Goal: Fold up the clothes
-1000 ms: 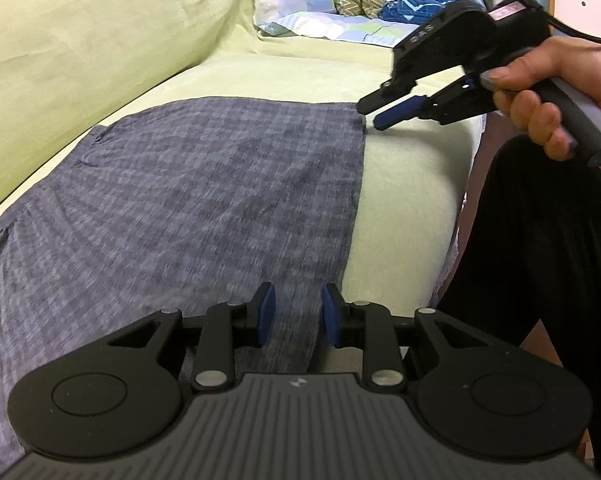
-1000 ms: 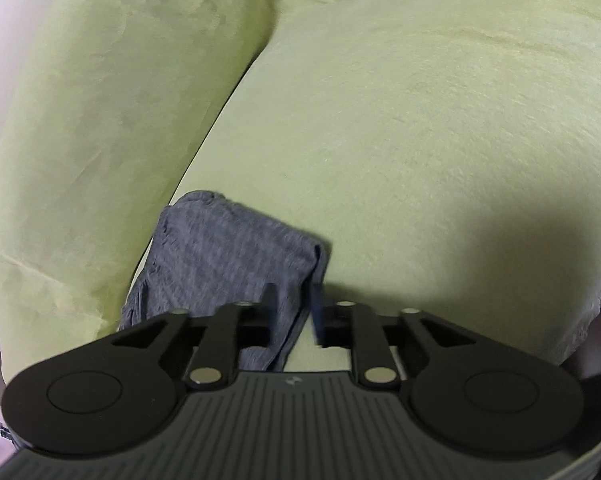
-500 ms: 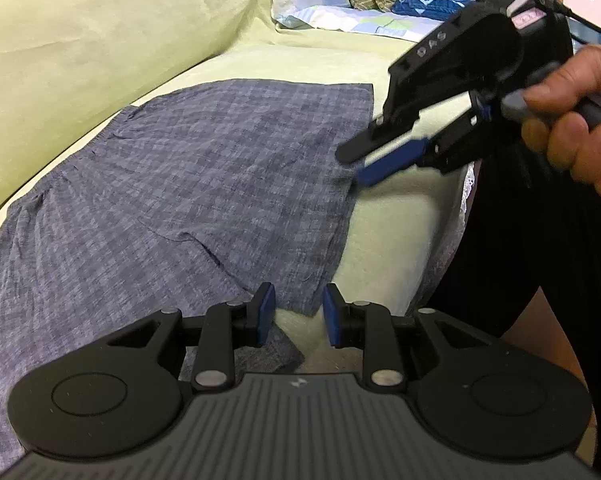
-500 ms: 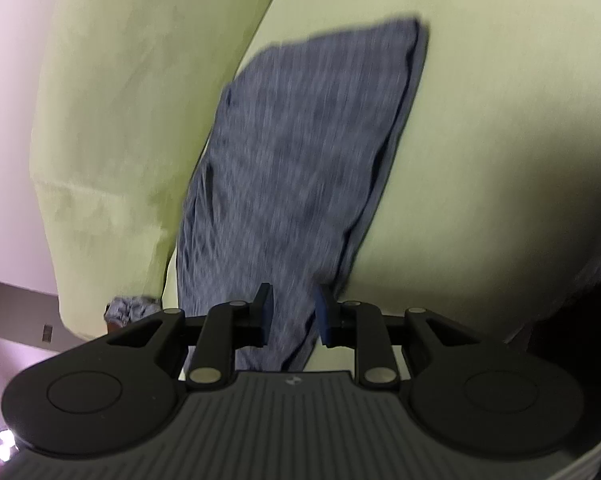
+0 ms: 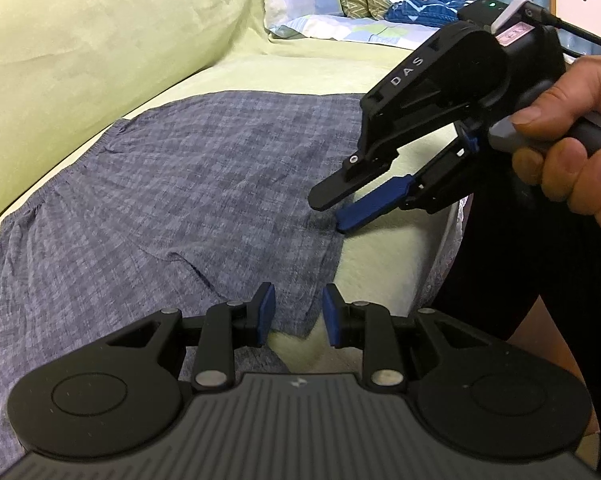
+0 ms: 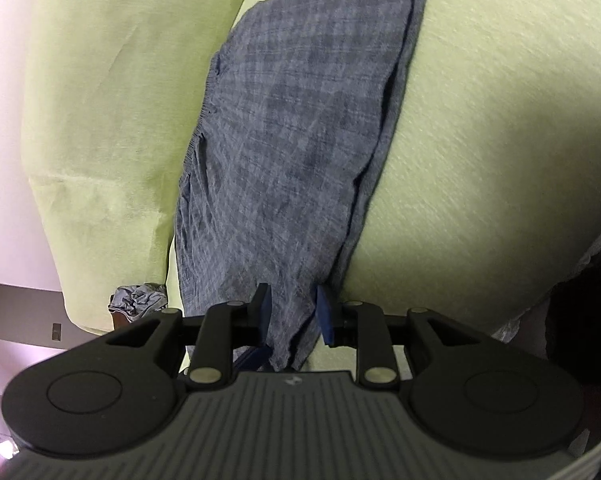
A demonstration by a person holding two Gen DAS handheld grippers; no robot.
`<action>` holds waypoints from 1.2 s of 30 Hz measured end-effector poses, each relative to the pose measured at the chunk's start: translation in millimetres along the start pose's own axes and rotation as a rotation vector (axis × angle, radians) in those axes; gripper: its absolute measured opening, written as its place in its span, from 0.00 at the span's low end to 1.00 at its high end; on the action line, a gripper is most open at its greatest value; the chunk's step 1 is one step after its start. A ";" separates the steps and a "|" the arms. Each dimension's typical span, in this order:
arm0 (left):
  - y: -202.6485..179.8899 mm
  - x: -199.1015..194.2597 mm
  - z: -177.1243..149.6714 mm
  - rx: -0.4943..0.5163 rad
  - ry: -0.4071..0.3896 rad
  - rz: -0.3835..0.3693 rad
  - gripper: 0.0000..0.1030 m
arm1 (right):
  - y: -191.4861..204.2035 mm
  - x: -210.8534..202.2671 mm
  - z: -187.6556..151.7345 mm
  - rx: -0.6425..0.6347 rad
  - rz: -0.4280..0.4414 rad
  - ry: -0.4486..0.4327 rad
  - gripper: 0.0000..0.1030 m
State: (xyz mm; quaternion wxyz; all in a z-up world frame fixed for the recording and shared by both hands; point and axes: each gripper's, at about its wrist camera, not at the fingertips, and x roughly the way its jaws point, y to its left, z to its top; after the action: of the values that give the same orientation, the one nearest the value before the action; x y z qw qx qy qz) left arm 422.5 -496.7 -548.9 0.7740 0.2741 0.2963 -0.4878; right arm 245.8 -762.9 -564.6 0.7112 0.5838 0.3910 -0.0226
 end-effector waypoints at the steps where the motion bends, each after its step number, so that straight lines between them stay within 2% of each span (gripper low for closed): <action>1: 0.5 1.2 0.0 0.000 0.001 0.000 0.30 | -0.6 -0.6 -0.7 -0.001 0.001 0.005 0.22; 4: 2.0 4.9 -0.4 -0.009 0.007 -0.013 0.26 | -5.7 -0.4 -0.4 0.008 0.008 0.006 0.22; 7: 1.8 5.5 1.0 -0.014 0.004 -0.017 0.25 | -7.3 1.1 0.0 0.012 0.027 -0.003 0.22; 8: 1.2 5.6 1.3 -0.012 0.003 -0.014 0.14 | -6.3 2.6 0.4 0.009 0.027 -0.002 0.22; 10: -0.2 5.4 1.9 -0.004 0.000 -0.005 0.05 | -4.7 4.1 0.3 -0.006 0.021 0.001 0.22; 11: -1.0 5.0 2.0 -0.001 -0.001 -0.003 0.00 | -4.4 4.2 0.3 -0.011 0.019 0.002 0.17; 13: -3.2 5.5 2.1 0.011 0.006 -0.009 0.00 | -1.3 4.7 0.3 -0.034 0.002 0.006 0.05; 17: -9.1 3.6 1.1 0.037 0.013 -0.012 0.00 | 1.3 1.4 -0.3 -0.052 0.000 -0.003 0.00; 23: -14.8 -0.6 -3.2 0.048 0.017 -0.023 0.00 | 3.0 -8.7 -4.2 -0.081 -0.007 -0.001 0.00; 30: -10.7 -7.2 -5.6 0.043 0.010 0.008 0.00 | 1.9 -4.0 -2.0 -0.067 -0.009 0.004 0.02; 33: -11.7 -5.7 -6.3 0.054 0.017 0.016 0.00 | -1.5 -2.9 -2.1 -0.041 0.003 0.010 0.06; 35: -12.9 -6.2 -5.6 0.060 0.014 0.021 0.00 | -2.2 -2.9 -3.6 -0.033 0.010 0.013 0.20; 36: -13.6 -7.1 -5.1 0.063 0.012 0.024 0.00 | -2.5 -2.9 -4.9 -0.026 0.019 0.016 0.21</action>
State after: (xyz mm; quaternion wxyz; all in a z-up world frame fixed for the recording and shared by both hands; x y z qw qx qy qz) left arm 406.6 -493.9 -549.1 0.7690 0.3050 0.2820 -0.4860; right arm 240.0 -760.7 -565.0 0.7157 0.5783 0.3914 -0.0058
